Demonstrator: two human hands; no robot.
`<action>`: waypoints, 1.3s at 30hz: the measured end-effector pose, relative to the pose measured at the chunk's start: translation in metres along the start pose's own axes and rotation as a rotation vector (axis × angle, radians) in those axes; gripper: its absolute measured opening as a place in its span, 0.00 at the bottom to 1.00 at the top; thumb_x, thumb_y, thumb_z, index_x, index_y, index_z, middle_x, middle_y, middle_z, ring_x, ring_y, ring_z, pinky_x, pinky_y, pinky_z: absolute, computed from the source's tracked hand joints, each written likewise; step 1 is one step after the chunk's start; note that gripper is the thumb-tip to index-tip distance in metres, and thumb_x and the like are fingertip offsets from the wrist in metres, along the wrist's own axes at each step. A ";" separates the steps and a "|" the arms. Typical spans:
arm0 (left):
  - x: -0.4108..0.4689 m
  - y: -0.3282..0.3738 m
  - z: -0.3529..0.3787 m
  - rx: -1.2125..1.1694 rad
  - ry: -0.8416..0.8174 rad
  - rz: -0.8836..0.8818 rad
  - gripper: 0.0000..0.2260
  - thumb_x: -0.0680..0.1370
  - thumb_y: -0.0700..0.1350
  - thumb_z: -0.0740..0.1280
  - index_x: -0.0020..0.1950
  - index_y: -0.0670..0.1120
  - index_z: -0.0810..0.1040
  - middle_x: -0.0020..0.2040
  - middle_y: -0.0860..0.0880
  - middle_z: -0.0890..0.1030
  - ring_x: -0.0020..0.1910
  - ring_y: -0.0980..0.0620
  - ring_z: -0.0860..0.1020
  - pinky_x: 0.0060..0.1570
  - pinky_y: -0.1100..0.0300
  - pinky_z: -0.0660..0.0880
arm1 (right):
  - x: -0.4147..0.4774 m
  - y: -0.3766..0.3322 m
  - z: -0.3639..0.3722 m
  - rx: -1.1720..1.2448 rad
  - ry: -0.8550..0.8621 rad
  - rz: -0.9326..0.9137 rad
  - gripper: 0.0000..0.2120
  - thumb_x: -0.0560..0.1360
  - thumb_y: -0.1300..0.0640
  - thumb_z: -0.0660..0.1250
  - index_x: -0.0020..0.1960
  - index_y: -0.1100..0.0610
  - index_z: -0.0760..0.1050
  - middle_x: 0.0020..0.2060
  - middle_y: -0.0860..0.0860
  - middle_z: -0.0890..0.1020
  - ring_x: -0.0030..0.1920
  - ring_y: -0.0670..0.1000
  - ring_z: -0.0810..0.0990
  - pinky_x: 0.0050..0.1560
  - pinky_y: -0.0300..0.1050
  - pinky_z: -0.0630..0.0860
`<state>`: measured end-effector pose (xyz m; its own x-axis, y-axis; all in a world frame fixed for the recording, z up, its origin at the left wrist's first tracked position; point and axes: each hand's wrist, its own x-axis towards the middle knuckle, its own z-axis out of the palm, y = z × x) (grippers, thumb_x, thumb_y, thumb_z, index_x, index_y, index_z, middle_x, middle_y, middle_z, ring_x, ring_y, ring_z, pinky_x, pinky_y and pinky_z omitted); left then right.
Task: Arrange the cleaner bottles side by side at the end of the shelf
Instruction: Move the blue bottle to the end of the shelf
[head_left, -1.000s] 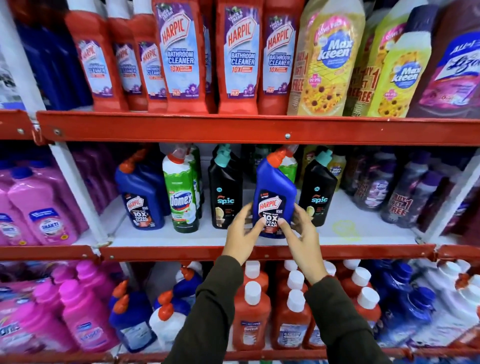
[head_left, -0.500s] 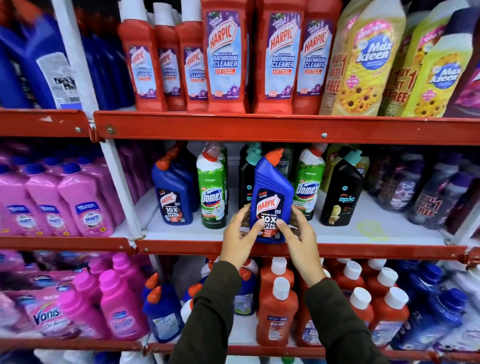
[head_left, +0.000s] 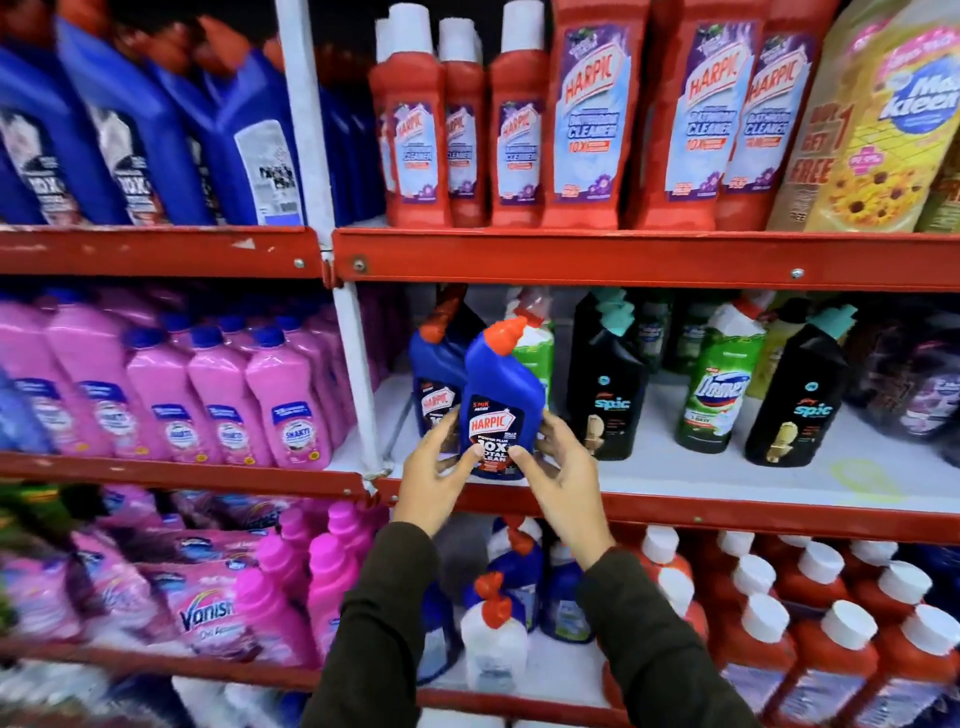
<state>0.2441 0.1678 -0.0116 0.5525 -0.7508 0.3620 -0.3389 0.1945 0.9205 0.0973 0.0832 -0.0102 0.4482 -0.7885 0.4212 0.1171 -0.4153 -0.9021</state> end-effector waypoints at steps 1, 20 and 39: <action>0.003 -0.004 -0.011 0.013 -0.002 -0.009 0.24 0.78 0.41 0.69 0.72 0.53 0.70 0.69 0.48 0.77 0.66 0.54 0.76 0.49 0.77 0.75 | 0.002 0.002 0.012 -0.008 -0.005 0.003 0.24 0.77 0.64 0.71 0.71 0.56 0.73 0.58 0.49 0.85 0.59 0.44 0.84 0.55 0.32 0.79; 0.024 -0.033 -0.053 0.217 0.006 -0.137 0.22 0.79 0.36 0.64 0.73 0.45 0.68 0.63 0.47 0.78 0.61 0.54 0.75 0.53 0.75 0.72 | 0.021 0.034 0.083 -0.190 -0.020 0.039 0.22 0.77 0.64 0.70 0.70 0.59 0.72 0.60 0.53 0.83 0.51 0.23 0.77 0.49 0.21 0.74; -0.010 0.023 0.145 0.192 0.213 0.410 0.16 0.79 0.37 0.63 0.66 0.46 0.74 0.61 0.46 0.76 0.64 0.50 0.73 0.70 0.57 0.67 | 0.013 0.028 -0.103 -0.115 0.547 -0.088 0.13 0.82 0.55 0.64 0.66 0.55 0.74 0.57 0.53 0.79 0.54 0.46 0.79 0.52 0.39 0.75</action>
<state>0.1201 0.0881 -0.0156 0.4811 -0.4871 0.7289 -0.6840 0.3114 0.6597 0.0150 0.0144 -0.0201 -0.0873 -0.8561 0.5093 0.0224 -0.5128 -0.8582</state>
